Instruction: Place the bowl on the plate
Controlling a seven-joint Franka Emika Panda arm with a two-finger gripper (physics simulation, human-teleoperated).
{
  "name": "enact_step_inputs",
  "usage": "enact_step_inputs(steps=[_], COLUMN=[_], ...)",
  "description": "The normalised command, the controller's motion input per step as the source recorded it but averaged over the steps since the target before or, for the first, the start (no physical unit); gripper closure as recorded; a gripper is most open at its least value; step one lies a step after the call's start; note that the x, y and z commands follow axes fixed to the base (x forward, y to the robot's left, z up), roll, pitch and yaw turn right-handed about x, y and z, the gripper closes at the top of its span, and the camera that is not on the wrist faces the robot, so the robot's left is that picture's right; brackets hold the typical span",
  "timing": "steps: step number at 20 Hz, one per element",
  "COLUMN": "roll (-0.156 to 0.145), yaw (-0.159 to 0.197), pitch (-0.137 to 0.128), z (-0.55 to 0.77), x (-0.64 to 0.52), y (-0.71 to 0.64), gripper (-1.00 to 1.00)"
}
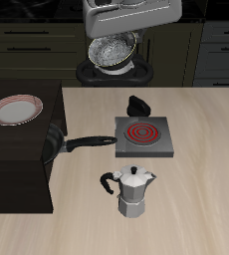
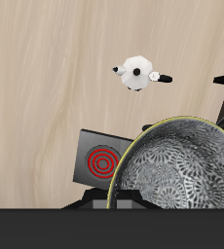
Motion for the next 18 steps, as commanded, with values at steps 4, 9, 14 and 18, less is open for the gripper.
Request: enact_step_inputs(steps=[4,9,14,18], roll=[-0.014,-0.052,-0.021,-0.035], yaw=[0.009,-0.035,-0.018,-0.024], pitch=[0.004,0.016,-0.022,-0.022], z=[-0.02,0.0,0.13,0.12], x=[-0.1,0.02,-0.15,-0.1], y=[-0.45,-0.5,-0.48,-0.47], gripper=[1.0,1.0,1.0,1.0])
